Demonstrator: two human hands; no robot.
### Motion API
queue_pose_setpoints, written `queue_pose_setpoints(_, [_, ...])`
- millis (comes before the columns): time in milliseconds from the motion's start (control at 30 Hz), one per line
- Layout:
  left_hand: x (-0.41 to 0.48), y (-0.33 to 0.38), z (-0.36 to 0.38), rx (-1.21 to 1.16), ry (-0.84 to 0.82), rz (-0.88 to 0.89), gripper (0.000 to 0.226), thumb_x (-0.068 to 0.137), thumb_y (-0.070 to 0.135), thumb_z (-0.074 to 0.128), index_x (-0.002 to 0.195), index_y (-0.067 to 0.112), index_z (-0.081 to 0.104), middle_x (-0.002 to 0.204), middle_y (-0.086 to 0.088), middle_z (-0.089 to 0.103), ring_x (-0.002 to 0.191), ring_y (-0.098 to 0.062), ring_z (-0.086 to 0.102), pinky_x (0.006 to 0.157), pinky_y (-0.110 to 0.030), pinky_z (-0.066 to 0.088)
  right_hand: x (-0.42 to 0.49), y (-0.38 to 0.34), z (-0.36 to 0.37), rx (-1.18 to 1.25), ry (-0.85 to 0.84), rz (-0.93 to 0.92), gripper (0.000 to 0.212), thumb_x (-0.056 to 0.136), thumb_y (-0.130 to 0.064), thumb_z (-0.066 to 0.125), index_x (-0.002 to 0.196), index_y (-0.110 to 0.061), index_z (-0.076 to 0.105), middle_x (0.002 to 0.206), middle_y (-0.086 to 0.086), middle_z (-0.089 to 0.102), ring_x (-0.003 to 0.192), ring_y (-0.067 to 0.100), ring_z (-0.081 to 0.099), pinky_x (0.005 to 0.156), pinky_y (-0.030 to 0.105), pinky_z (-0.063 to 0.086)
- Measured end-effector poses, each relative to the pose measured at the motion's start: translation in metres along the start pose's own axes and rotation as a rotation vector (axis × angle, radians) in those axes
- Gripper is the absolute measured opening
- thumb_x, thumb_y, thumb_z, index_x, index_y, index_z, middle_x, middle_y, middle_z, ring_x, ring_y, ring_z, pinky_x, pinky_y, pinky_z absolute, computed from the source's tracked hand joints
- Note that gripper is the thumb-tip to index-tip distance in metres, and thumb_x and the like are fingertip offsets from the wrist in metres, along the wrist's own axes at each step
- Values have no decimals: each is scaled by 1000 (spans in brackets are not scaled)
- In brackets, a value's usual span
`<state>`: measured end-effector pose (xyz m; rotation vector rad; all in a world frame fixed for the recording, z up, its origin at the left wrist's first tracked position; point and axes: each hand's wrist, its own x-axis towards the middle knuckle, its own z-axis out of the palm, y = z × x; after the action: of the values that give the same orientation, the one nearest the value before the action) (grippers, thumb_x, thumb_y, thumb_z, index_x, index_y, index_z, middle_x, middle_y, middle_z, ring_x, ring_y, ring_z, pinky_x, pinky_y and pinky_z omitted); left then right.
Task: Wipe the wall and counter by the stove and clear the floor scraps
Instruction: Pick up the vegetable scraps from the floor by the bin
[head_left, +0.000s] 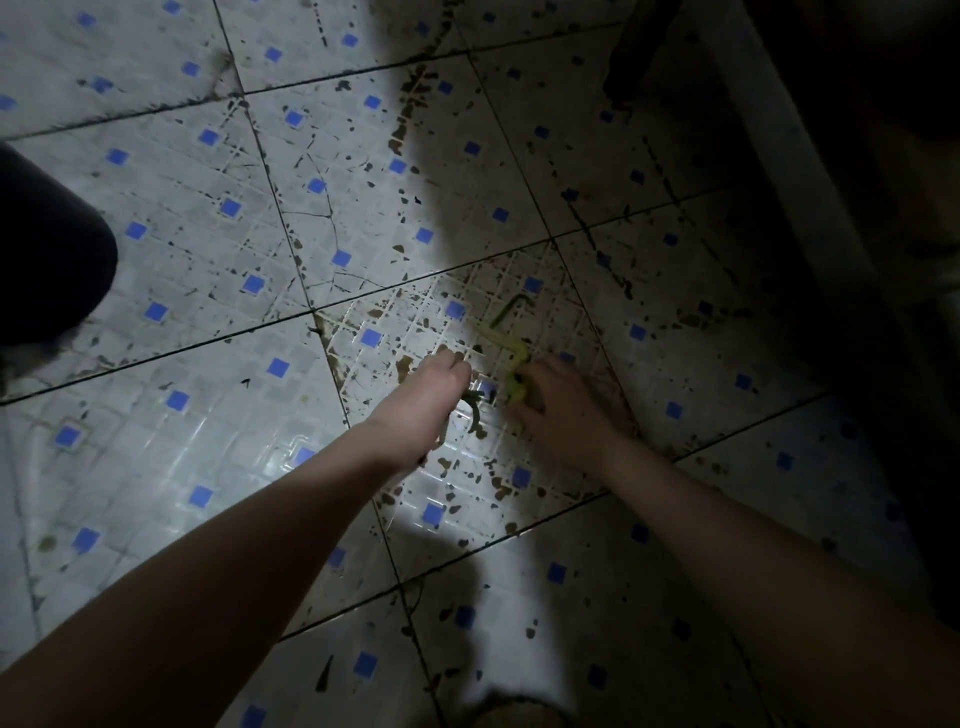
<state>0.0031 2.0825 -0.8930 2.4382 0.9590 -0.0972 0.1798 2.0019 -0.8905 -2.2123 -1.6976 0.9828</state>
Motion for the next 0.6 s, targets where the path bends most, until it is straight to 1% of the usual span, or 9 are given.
queue_pose_setpoints(67, [-3, -3, -3, -3, 57, -26, 29, 84, -14, 52, 99, 10, 52, 96, -4, 48, 81, -13, 41, 70, -22, 37, 2, -4, 1, 32, 9, 11, 25, 87, -29, 60, 108, -19, 53, 113, 1, 48, 95, 16, 50, 82, 36, 48])
queue_pose_setpoints(133, [-5, -7, -7, -15, 92, -54, 30, 83, -14, 54, 99, 11, 52, 94, -3, 48, 82, -14, 44, 70, -22, 38, 4, -8, 2, 59, 21, 23, 19, 86, -24, 61, 100, -18, 50, 107, 1, 46, 88, 17, 51, 77, 39, 51])
queue_pose_setpoints(267, [-8, -16, -15, -15, 83, -105, 37, 76, -16, 60, 100, 10, 52, 90, 0, 41, 81, -17, 46, 69, -26, 42, 9, -15, 4, 122, 79, 69, 20, 83, -12, 65, 93, -15, 48, 100, 2, 46, 86, 21, 52, 74, 40, 51])
queue_pose_setpoints(300, [-10, -18, -17, -10, 73, -122, 41, 72, -18, 61, 100, 10, 52, 91, -1, 42, 81, -18, 47, 69, -29, 45, 10, -16, 5, 151, 91, 85, 21, 82, -9, 65, 93, -13, 48, 99, 4, 47, 85, 22, 52, 74, 41, 52])
queue_pose_setpoints(333, [-11, -20, -18, -8, 64, -140, 44, 71, -19, 61, 102, 10, 51, 94, -3, 44, 82, -19, 48, 72, -32, 49, 11, -17, 6, 180, 98, 100, 20, 81, -6, 65, 93, -11, 49, 99, 5, 49, 86, 23, 53, 75, 42, 52])
queue_pose_setpoints(400, [-12, -23, -19, -4, 55, -163, 45, 73, -18, 61, 107, 9, 52, 100, -7, 47, 87, -22, 50, 77, -38, 51, 11, -19, 8, 222, 99, 114, 20, 80, 0, 62, 94, -10, 51, 98, 6, 52, 88, 23, 54, 77, 41, 52])
queue_pose_setpoints(467, [-14, -25, -18, 13, 50, -159, 38, 78, -15, 59, 109, 7, 54, 101, -8, 47, 88, -23, 50, 78, -39, 51, 11, -20, 9, 245, 98, 111, 21, 79, 4, 58, 93, -10, 53, 96, 7, 55, 87, 23, 55, 75, 39, 50])
queue_pose_setpoints(567, [-16, -25, -16, 27, 45, -140, 18, 88, -5, 54, 102, 6, 57, 96, -7, 46, 83, -20, 48, 74, -33, 48, 8, -20, 8, 276, 98, 113, 23, 77, 8, 54, 90, -10, 55, 91, 7, 57, 82, 21, 55, 69, 36, 49])
queue_pose_setpoints(600, [-17, -24, -15, 24, 51, -133, 15, 90, -3, 54, 100, 6, 57, 95, -7, 46, 81, -20, 47, 72, -32, 47, 6, -20, 8, 296, 105, 118, 23, 77, 9, 53, 88, -11, 56, 88, 5, 58, 80, 20, 55, 67, 36, 49])
